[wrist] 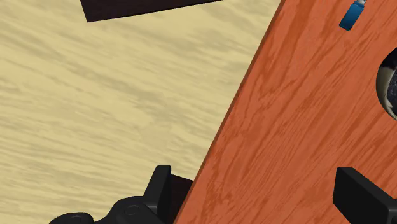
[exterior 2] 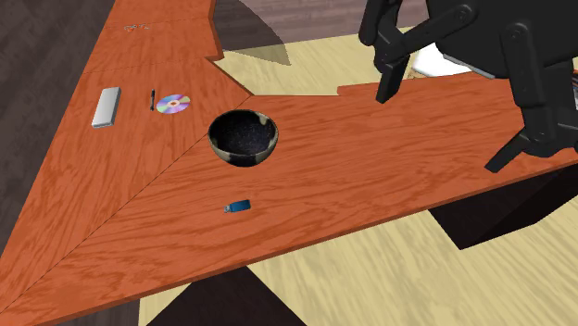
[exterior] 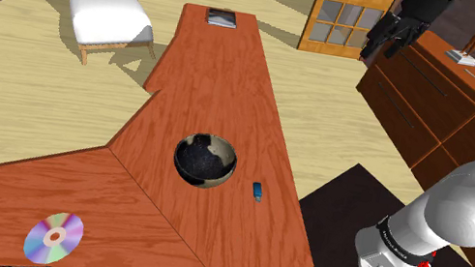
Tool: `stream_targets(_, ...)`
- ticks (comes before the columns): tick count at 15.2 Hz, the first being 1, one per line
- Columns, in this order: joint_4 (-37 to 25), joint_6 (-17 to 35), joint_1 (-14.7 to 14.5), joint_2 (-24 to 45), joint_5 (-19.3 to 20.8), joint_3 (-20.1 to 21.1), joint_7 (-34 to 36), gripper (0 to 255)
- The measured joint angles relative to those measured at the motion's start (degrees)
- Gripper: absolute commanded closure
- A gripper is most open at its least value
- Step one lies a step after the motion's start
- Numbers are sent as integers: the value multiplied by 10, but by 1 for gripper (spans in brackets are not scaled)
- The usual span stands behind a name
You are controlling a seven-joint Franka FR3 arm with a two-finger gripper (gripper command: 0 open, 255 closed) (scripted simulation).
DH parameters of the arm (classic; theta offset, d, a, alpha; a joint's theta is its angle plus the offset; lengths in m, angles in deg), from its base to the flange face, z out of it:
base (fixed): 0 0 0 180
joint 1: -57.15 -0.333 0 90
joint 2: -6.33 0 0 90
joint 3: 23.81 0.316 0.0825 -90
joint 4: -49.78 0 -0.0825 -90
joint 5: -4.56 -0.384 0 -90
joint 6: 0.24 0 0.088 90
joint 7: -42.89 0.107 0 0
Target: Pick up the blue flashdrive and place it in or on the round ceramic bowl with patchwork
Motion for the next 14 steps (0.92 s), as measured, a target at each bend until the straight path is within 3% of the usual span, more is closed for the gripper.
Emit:
stream_targets(5,55,29,-6,-18,-12,29,33,0)
stream_targets(14,167,115,-37,-20,-63,126,137,0)
